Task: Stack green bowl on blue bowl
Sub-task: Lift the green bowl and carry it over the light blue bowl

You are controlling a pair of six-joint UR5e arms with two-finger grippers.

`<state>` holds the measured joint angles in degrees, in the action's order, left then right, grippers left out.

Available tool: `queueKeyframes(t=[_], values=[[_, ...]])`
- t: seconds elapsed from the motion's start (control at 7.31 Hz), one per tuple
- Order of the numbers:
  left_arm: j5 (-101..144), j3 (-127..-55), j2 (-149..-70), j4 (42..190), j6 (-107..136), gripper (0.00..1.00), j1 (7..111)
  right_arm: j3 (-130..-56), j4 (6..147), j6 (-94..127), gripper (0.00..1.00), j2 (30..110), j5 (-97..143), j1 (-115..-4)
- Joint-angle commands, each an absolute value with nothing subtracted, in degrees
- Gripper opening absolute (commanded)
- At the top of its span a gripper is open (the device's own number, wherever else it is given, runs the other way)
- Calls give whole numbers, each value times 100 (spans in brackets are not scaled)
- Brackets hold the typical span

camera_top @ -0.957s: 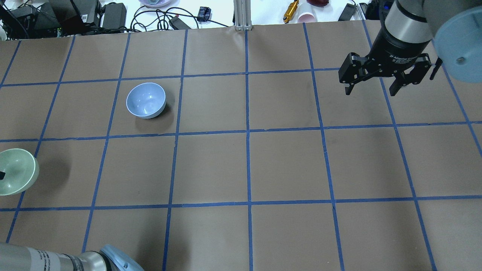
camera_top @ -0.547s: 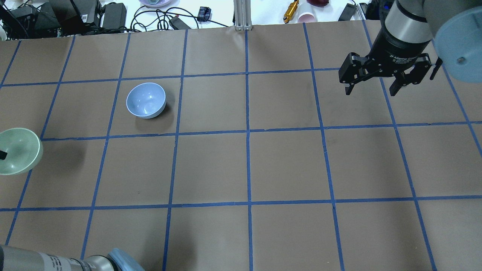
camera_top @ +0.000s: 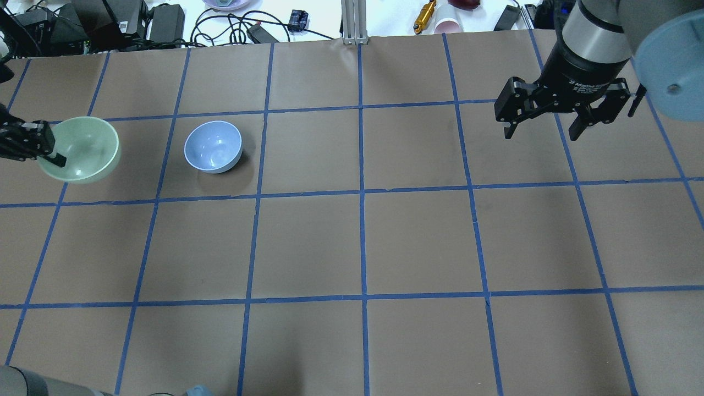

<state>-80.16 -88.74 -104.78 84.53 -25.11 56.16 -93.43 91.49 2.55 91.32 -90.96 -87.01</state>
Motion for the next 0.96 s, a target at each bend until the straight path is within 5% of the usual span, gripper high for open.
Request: queueKeyframes(t=[0.0, 0.82], values=[[-7508, -8562, -10686, 8429, -1025, 0, 6474, -9343, 9149, 255, 100, 9132, -9097, -8701], [-6820, -8552, -11619, 7665, -879, 0, 6644, -9343, 9149, 255, 100, 9132, -9097, -8701]])
